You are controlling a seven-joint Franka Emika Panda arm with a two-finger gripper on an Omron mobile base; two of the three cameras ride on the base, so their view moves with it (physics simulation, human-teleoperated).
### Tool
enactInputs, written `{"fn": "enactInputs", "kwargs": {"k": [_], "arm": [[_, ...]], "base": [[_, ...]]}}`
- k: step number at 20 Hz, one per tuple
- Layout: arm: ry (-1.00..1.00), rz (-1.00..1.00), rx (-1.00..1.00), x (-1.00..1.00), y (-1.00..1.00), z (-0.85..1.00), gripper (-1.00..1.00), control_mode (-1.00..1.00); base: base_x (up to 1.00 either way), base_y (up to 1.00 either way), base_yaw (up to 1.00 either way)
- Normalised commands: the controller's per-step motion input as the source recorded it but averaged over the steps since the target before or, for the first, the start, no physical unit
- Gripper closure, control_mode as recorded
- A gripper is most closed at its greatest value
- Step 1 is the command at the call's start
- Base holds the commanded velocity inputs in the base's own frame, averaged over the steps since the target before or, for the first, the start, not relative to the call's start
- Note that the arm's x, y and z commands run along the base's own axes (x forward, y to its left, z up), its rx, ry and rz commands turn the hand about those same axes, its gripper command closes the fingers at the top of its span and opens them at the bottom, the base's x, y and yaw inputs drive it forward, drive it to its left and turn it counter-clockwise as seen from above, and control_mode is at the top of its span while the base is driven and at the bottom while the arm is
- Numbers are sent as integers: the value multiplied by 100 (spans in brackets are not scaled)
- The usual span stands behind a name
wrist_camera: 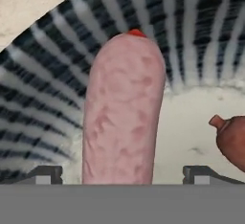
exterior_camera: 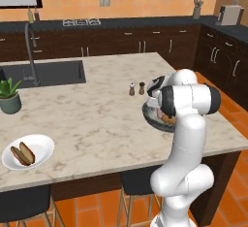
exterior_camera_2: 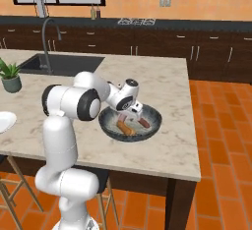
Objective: Place one bun and one sausage from the bowl on each plate.
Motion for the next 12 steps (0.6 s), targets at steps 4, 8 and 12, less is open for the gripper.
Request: {"fn": "enactInputs", "kwargs": {"k": [4,8,12], "arm": [[0,0,0,-1,8,-7,100,-100],[-1,-5,0,-2,21,0,100,-100],[0,-10,-10,0,26,34,100,-100]], "base": [[0,0,0],[0,0,0],[0,0,0]]}}
